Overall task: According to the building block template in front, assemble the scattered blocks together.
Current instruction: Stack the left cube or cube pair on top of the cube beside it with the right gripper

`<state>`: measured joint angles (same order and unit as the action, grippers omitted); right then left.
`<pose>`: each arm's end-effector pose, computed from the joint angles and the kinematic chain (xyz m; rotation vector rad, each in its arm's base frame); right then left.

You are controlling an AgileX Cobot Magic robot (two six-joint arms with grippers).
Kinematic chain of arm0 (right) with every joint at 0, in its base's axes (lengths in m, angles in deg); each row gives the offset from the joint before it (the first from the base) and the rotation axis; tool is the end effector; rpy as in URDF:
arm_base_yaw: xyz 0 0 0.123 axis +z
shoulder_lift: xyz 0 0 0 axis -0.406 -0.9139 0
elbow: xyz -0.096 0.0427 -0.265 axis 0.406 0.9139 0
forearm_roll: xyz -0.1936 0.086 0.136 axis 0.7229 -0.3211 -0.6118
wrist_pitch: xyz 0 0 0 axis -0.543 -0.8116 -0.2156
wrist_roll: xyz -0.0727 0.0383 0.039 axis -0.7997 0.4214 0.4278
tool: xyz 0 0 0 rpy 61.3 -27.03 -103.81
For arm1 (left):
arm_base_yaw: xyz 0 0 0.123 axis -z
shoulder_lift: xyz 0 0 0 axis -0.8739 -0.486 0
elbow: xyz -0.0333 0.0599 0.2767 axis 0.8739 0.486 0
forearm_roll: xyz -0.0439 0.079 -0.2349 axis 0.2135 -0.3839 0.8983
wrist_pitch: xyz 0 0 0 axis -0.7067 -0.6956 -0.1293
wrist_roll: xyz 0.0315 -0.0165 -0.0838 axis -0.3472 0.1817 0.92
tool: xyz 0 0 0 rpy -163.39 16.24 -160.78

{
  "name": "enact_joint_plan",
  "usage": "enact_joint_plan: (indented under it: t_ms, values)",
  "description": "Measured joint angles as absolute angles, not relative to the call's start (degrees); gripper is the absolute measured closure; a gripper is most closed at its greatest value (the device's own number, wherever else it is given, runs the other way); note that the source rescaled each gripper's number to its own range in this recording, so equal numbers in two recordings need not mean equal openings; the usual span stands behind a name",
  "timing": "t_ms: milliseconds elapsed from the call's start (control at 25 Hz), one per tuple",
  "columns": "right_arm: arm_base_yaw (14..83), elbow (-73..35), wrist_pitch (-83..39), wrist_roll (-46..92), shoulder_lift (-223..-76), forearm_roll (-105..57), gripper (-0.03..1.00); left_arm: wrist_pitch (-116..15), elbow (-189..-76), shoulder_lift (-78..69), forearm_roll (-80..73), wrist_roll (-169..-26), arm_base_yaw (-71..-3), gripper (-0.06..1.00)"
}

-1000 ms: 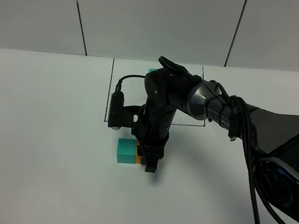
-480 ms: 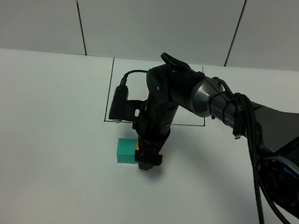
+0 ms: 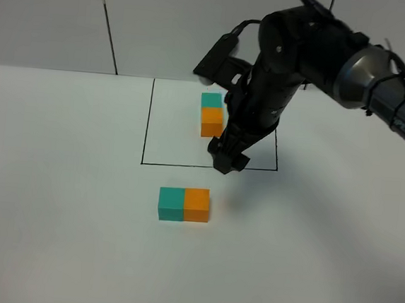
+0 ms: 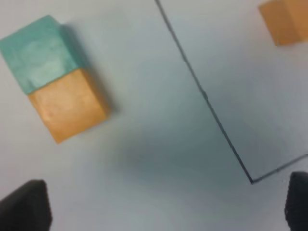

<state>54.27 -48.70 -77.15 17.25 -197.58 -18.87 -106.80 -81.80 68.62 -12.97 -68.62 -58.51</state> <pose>0.3961 0.2368 0.2511 -1.3663 2.4539 0.0792 -0.0063 -0.0055 0.2806 0.1314 2.0098 -0.0586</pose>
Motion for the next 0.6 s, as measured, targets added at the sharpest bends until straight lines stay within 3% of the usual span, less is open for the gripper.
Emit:
enact_joint_plan:
  t_ms: [240, 600]
  values:
    - [49.9, -45.6, -76.6, 31.0, -191.6, -17.6, -0.03, -106.8, -81.8, 68.6, -13.0, -68.6, -58.5, 0.48]
    - [48.1, -16.4, -47.3, 47.3, -171.6, -13.6, -0.03, -106.8, -81.8, 68.6, -13.0, -68.6, -58.5, 0.48]
